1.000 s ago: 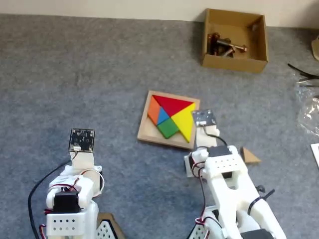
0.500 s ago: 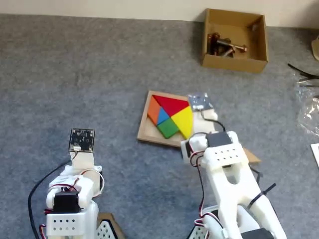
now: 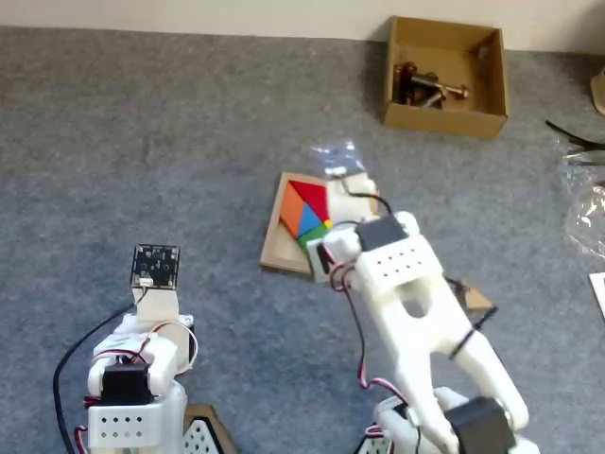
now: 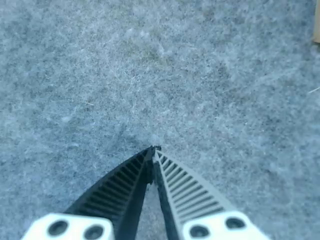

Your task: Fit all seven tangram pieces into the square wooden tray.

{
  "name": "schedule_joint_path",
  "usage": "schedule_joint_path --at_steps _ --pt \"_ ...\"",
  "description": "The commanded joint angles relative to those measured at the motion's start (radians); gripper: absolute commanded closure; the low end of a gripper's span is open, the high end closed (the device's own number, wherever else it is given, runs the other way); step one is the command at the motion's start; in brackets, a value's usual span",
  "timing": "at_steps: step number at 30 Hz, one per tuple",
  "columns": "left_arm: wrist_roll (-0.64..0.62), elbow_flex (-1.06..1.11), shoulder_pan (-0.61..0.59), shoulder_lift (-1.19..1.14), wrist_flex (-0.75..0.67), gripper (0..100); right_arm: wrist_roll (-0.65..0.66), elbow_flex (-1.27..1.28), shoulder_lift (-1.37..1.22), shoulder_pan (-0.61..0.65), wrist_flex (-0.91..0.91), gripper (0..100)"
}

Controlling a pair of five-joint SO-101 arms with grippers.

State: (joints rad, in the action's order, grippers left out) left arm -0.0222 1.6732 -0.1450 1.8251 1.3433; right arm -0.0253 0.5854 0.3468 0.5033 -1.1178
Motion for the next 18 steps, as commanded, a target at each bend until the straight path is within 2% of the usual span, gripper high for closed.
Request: schedule_joint_path --at_steps 1,10,18 --pt "0.006 0.022 -0.013 0.005 0.008 99 -0.009 -0.127 -0.081 0.031 -0.01 99.5" --pt "0.006 0.022 -0.013 0.005 0.008 99 -0.009 -0.364 -0.404 0.056 -0.012 99.5" --pt "0.006 0.022 -0.013 0.005 0.008 99 -0.009 -0.492 -0.535 0.127 -0.012 99.5"
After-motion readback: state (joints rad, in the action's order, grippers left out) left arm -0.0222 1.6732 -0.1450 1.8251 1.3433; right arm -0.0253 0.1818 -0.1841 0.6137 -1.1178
